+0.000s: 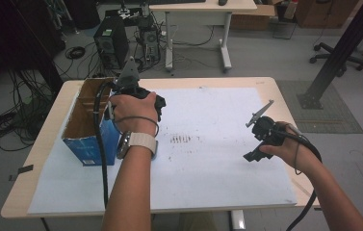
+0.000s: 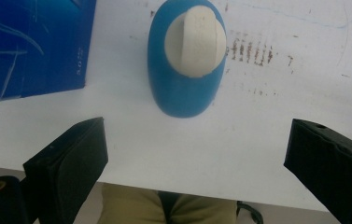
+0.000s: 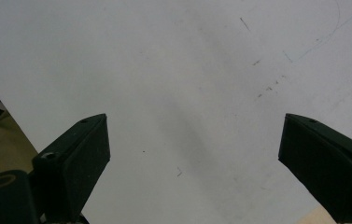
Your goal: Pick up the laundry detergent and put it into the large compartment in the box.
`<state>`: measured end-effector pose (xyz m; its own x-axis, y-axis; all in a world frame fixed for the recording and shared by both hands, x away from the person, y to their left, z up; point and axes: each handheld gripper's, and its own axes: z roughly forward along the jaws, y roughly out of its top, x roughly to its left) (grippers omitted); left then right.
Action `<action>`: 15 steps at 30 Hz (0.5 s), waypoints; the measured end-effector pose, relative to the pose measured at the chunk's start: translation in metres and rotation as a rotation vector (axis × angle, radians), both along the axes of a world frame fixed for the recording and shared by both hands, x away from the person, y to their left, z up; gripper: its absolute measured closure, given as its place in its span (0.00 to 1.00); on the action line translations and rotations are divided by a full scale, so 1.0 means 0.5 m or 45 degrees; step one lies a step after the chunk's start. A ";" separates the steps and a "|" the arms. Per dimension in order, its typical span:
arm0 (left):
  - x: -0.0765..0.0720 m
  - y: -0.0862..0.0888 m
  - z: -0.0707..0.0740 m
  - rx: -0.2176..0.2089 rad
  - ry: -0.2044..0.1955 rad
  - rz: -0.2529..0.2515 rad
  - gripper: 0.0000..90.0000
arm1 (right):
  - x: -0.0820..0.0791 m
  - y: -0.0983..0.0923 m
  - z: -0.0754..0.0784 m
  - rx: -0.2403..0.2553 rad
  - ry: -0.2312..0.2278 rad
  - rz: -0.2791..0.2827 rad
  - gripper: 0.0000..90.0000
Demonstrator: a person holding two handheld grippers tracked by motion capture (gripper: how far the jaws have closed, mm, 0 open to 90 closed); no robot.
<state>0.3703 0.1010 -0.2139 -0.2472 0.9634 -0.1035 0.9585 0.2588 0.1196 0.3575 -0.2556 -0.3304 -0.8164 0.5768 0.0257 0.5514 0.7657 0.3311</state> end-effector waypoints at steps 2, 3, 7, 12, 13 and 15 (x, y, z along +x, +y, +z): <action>0.004 0.000 -0.001 -0.001 0.003 -0.004 0.07 | 0.001 -0.001 -0.002 -0.002 0.002 -0.002 0.10; 0.006 0.000 -0.003 0.002 0.002 -0.001 0.07 | 0.002 -0.001 -0.002 -0.003 0.004 -0.002 0.10; 0.015 -0.003 -0.007 -0.002 0.005 -0.005 0.07 | 0.002 -0.002 -0.003 -0.001 0.005 -0.002 0.10; 0.027 -0.007 -0.016 0.008 0.012 -0.017 0.07 | 0.003 0.000 -0.001 -0.002 0.004 0.001 0.10; 0.029 -0.007 -0.018 0.008 0.005 -0.014 0.08 | 0.003 0.000 -0.001 -0.001 0.003 0.003 0.10; 0.034 -0.007 -0.023 0.013 0.012 -0.016 0.08 | 0.003 0.000 -0.001 -0.001 0.003 0.004 0.10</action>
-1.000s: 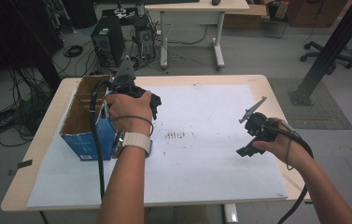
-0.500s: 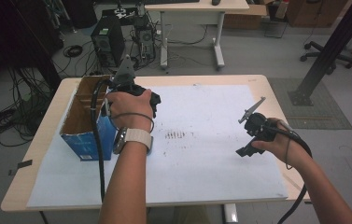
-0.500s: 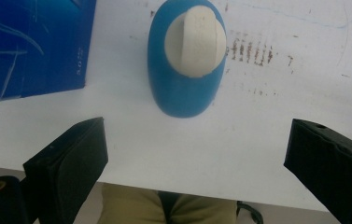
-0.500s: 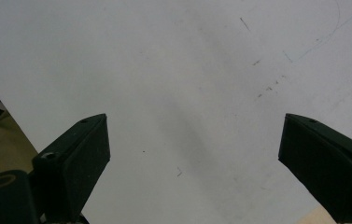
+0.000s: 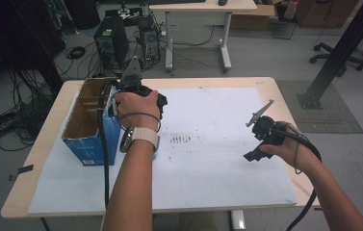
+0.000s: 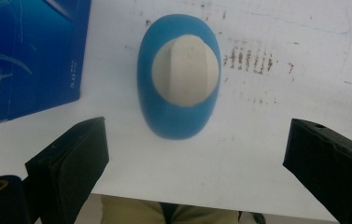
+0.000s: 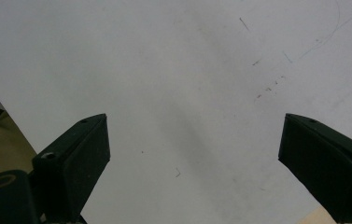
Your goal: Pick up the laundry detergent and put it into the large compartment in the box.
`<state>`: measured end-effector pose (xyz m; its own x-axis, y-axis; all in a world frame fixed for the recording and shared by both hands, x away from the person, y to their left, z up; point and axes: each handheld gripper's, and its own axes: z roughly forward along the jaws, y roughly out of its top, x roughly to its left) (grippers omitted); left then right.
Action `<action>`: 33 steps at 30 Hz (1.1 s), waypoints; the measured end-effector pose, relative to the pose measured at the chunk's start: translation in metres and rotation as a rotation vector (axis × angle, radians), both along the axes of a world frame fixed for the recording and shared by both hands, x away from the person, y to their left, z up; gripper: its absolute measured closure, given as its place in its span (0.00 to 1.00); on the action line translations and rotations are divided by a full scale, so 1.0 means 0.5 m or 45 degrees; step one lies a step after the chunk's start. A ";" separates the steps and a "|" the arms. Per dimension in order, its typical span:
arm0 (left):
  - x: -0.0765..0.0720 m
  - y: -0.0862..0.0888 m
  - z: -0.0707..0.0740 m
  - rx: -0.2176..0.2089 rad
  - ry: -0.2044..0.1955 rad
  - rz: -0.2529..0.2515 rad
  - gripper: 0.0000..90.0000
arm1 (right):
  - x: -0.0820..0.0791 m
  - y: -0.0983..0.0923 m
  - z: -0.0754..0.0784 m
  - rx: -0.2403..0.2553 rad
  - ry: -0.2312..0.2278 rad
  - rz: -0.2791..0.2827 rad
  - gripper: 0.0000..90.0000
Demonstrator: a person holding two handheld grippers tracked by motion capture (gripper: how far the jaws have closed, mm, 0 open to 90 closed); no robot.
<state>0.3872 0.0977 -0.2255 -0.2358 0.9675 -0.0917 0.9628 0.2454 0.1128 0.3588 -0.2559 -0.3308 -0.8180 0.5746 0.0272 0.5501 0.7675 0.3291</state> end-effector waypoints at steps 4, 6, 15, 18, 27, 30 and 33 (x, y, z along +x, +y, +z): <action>0.009 0.001 -0.010 -0.004 0.005 -0.007 0.08 | 0.002 -0.001 -0.002 0.003 -0.001 -0.001 0.10; 0.012 0.002 -0.015 -0.004 0.006 -0.006 0.08 | 0.003 -0.002 -0.002 0.005 -0.004 -0.003 0.10; 0.026 0.004 -0.032 -0.019 0.021 -0.014 0.08 | 0.006 -0.002 -0.005 0.004 -0.001 -0.002 0.10; 0.029 0.008 -0.038 -0.016 0.028 -0.015 0.08 | 0.007 -0.001 -0.006 0.006 0.002 -0.001 0.10; 0.040 0.018 -0.063 -0.014 0.045 -0.009 0.08 | 0.013 0.002 -0.014 0.006 0.011 0.005 0.10; 0.043 0.017 -0.072 -0.019 0.052 -0.012 0.08 | 0.013 0.003 -0.016 0.005 0.013 0.009 0.11; 0.046 0.016 -0.079 -0.012 0.055 -0.016 0.08 | 0.014 0.003 -0.018 0.008 0.014 0.011 0.11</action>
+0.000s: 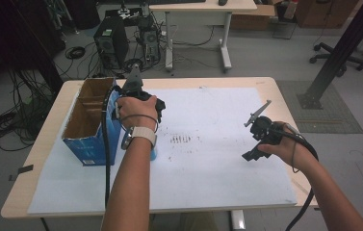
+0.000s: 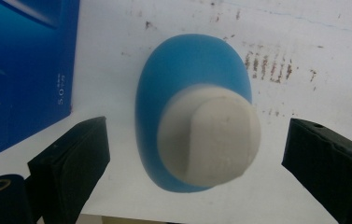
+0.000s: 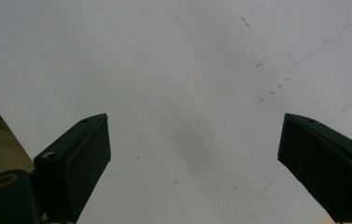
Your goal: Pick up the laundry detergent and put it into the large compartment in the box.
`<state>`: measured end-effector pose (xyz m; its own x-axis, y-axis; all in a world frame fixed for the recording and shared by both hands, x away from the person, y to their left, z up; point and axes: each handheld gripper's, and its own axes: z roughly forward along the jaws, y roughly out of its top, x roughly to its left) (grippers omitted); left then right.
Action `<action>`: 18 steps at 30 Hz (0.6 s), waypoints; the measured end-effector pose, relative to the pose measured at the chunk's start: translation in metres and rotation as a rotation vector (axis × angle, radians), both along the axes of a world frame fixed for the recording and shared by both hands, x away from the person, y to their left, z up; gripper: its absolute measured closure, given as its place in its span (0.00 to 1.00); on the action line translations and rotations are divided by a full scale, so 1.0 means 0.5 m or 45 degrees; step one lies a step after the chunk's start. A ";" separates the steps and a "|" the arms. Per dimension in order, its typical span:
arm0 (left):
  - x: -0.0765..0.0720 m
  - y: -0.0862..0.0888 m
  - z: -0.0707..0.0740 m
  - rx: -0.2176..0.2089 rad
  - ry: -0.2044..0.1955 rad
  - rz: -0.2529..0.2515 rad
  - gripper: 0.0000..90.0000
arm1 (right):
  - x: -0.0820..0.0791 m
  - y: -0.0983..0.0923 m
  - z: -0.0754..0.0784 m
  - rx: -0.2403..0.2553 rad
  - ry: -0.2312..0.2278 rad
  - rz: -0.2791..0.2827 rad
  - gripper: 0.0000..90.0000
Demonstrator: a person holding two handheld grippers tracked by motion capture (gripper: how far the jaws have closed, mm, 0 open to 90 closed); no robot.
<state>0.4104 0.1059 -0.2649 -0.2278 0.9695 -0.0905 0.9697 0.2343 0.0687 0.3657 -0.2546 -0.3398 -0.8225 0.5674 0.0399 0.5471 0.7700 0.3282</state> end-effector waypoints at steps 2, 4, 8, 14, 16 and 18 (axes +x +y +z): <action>0.002 -0.001 -0.004 0.007 -0.002 0.003 0.08 | 0.000 -0.001 -0.001 0.000 0.002 -0.002 0.11; 0.004 0.000 -0.006 0.011 -0.003 0.000 0.08 | 0.000 -0.002 -0.002 0.000 0.001 -0.001 0.11; 0.008 0.000 -0.013 0.021 -0.001 -0.006 0.08 | 0.000 -0.005 -0.003 0.008 0.006 -0.009 0.11; 0.013 -0.002 -0.023 0.025 -0.005 -0.013 0.09 | 0.001 -0.006 -0.005 0.007 0.007 -0.007 0.11; 0.015 -0.004 -0.027 0.032 -0.009 -0.019 0.09 | 0.000 -0.006 -0.006 0.009 0.009 -0.007 0.11; 0.016 -0.006 -0.033 0.042 -0.007 -0.024 0.09 | 0.000 -0.006 -0.007 0.012 0.010 -0.007 0.11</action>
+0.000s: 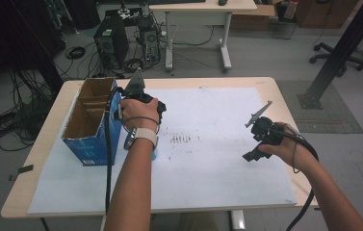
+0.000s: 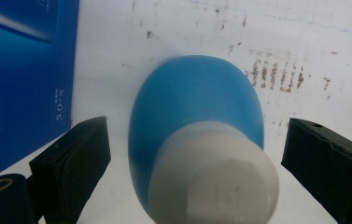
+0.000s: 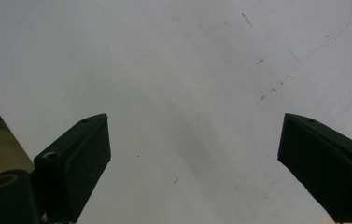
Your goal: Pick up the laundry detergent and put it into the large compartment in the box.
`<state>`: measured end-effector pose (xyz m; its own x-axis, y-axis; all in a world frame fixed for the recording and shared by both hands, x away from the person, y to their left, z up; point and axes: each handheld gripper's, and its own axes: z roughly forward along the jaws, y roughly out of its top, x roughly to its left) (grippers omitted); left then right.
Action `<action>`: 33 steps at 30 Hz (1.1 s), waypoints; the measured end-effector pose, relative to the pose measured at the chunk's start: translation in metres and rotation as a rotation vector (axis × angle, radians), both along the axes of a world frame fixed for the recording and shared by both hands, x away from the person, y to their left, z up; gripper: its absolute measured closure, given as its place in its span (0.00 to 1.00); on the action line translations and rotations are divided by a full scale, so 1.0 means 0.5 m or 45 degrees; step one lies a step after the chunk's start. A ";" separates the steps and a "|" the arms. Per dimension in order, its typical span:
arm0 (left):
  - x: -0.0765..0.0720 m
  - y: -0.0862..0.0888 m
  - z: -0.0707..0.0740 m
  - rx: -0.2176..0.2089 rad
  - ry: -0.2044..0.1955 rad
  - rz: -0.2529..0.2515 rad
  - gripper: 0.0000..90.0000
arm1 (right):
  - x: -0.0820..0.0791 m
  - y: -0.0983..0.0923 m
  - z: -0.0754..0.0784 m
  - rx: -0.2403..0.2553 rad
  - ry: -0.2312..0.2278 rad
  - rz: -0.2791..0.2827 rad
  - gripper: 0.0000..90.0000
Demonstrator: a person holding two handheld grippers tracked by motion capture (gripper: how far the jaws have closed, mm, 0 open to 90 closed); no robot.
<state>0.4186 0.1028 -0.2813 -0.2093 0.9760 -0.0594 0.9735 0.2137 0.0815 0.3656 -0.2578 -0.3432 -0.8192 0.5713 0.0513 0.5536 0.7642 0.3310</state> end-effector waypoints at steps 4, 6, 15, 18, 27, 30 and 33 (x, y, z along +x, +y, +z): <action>0.002 0.000 -0.008 -0.002 0.001 -0.009 0.10 | -0.001 -0.003 -0.003 0.001 0.004 -0.005 0.11; 0.002 0.000 -0.010 -0.003 0.001 -0.008 0.10 | 0.000 -0.006 -0.005 0.000 0.006 -0.006 0.11; 0.001 0.001 -0.013 0.010 -0.004 -0.014 0.18 | -0.002 -0.010 -0.007 0.003 0.010 -0.014 0.11; 0.001 0.000 -0.014 0.013 -0.005 -0.018 0.21 | -0.002 -0.011 -0.009 0.003 0.010 -0.011 0.11; 0.001 0.002 -0.015 0.027 -0.003 -0.025 0.32 | -0.003 -0.016 -0.011 0.007 0.014 -0.021 0.11; 0.001 0.003 -0.014 0.026 -0.010 -0.024 0.36 | -0.002 -0.015 -0.012 0.006 0.016 -0.021 0.11; 0.001 0.002 -0.014 0.022 -0.024 -0.021 0.38 | -0.003 -0.014 -0.013 0.007 0.017 -0.021 0.11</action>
